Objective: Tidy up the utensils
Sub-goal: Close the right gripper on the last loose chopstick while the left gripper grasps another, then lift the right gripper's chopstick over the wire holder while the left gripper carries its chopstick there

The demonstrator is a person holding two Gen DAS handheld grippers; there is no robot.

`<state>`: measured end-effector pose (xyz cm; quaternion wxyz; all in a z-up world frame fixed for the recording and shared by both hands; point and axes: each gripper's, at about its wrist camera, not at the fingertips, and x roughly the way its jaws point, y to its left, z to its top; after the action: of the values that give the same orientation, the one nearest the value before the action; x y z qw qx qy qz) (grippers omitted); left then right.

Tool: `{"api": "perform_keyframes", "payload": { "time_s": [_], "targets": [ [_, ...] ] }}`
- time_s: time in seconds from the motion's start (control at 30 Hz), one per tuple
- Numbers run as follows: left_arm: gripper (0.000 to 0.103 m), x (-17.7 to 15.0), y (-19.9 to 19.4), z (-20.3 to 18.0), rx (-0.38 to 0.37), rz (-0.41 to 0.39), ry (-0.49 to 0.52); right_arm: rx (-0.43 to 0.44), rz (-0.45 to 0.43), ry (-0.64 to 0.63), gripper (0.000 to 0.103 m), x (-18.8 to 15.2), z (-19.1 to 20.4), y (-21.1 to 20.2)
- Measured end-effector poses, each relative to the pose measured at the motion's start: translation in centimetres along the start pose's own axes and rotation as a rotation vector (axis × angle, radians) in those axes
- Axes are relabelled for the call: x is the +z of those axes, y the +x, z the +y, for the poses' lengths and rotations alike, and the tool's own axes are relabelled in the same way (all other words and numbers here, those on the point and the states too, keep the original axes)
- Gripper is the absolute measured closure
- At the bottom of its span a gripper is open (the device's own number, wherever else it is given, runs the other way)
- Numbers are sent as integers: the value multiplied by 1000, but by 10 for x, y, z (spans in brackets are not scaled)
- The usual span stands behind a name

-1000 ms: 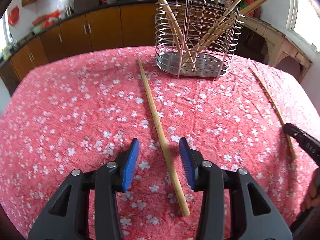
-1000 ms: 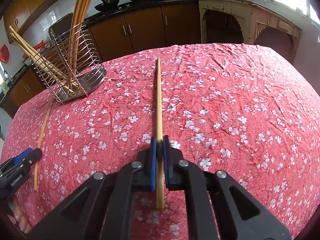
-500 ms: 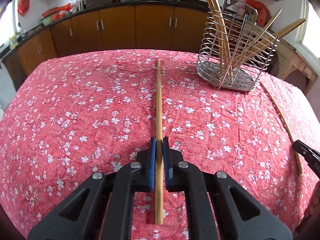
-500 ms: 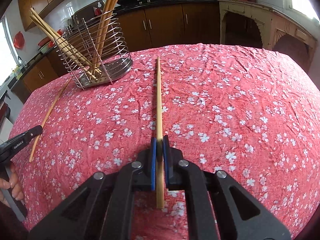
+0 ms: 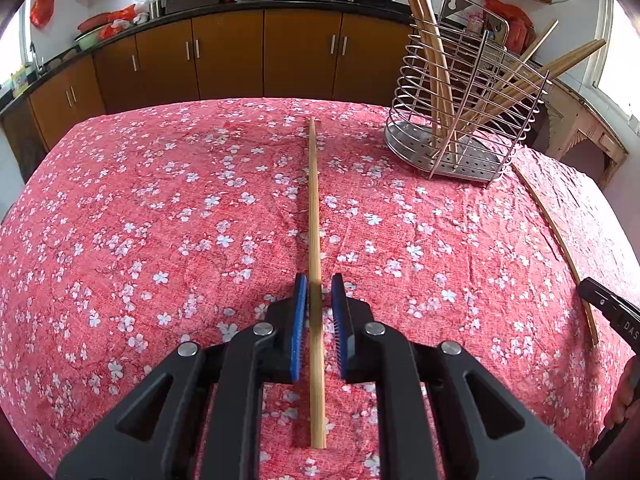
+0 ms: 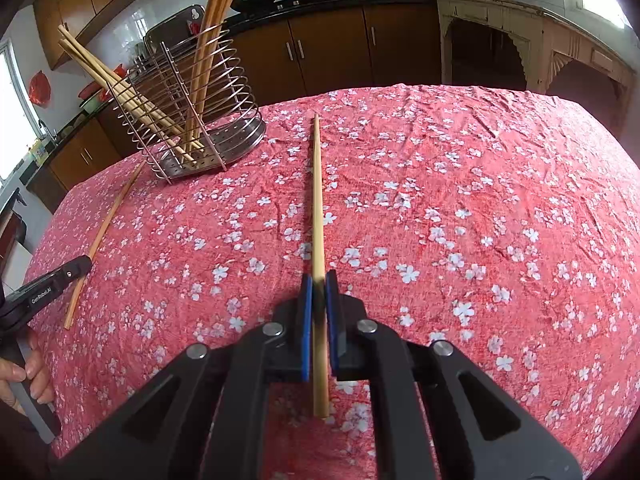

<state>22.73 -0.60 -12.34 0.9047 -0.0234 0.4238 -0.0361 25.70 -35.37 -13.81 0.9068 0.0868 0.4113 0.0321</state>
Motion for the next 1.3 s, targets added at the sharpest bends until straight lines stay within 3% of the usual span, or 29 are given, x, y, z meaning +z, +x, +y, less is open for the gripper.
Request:
{"api": "perform_keyframes", "payload": {
  "time_s": [0.5,0.57,0.6,0.77,1.03,1.3],
  "targets": [
    [85,-21,-14,-18,42,6,60,-54,5,-57,95,-17,14,-14],
    [88,-23,-16,-18,47,5,61,-44,4,-51,95,-17,13,-15],
    [96,-22,-15,-17,49,5,58,-35,4,-43,95,-17,11,-15],
    [96,-22,-24,-7,22,6,43,-39,-33,-48,95,-17,5,-32],
    [96,-15,-85,2,-40,-166,45,-53,-222,-68,95,-3,-1,-92],
    [96,8,-134,14,-98,-346,1,9,-398,-85,95,18,0,-139]
  ]
}}
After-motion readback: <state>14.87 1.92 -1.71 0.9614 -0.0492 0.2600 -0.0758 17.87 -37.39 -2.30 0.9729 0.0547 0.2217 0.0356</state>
